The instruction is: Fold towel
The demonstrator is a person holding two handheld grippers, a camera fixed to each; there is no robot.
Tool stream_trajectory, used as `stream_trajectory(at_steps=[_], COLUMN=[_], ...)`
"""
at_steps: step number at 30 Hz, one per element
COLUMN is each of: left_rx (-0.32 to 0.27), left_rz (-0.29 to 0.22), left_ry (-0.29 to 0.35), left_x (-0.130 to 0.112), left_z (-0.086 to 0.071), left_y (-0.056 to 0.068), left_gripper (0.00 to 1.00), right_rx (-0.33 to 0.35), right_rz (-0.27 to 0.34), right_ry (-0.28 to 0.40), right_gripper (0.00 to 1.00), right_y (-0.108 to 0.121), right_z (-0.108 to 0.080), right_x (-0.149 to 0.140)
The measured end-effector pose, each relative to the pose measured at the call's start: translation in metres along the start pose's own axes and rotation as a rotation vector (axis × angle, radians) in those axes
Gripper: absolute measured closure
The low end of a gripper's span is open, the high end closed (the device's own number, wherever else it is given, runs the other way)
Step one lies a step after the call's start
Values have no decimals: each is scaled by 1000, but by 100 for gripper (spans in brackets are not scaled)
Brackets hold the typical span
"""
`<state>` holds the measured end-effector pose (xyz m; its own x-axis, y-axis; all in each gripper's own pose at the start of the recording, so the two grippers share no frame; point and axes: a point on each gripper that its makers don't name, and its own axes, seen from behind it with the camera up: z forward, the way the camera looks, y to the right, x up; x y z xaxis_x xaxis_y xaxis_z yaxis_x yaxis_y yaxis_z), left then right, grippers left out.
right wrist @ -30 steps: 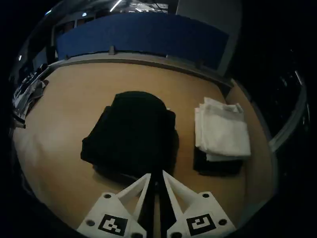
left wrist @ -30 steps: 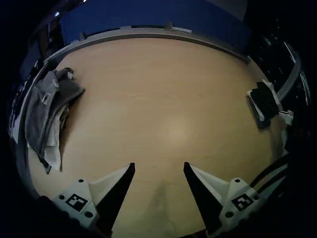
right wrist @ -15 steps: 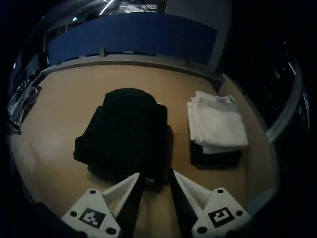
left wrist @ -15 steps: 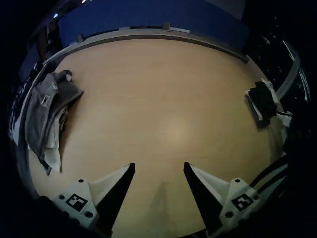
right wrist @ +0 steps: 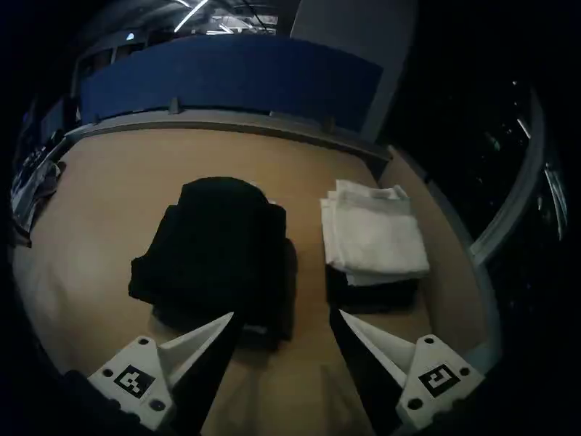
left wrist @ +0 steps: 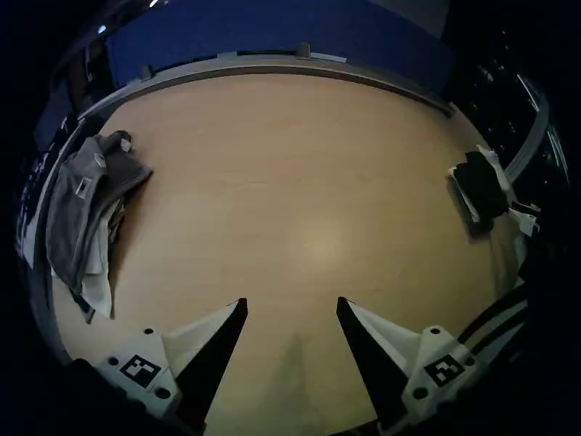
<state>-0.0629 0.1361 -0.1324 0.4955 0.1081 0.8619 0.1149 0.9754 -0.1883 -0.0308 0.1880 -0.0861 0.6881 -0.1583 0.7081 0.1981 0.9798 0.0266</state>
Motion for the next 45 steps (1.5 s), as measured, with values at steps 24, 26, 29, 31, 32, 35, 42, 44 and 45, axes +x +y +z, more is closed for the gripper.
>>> stream_trajectory(at_steps=[24,26,29,31,32,35,42,44,45], left_rx=[-4,-5,-5,-3,-1,0,5,7,8], left_rz=[-2,-5,-8,-10,-11,-15,-19,-21,-23], left_ry=[10,11,12,13,14,15,16,15,14], left_x=[3,3,2,3,3,4,3,3,2], left_z=[-3,-3,-3,-3,-3,-3,-3,-3,-3], left_y=[1,1,0,-1,-2,-3,-7,-9,-9], left_gripper=[9,9,9,9,9,9,9,9,9], right_rx=[11,19,31,39,43,57,96,106,111], right_rz=[17,9,1,1,2,13,31,29,27], right_ry=[63,68,78,89,97,122,149,152,153], right_gripper=[9,9,8,4,0,0,0,0,0], right_y=[-5,-10,-18,-22,-25,-32,-49,-54,-56], right_z=[-13,-11,-7,-5,-4,0,13,18,20], right_x=[32,38,46,52,56,67,87,91,93])
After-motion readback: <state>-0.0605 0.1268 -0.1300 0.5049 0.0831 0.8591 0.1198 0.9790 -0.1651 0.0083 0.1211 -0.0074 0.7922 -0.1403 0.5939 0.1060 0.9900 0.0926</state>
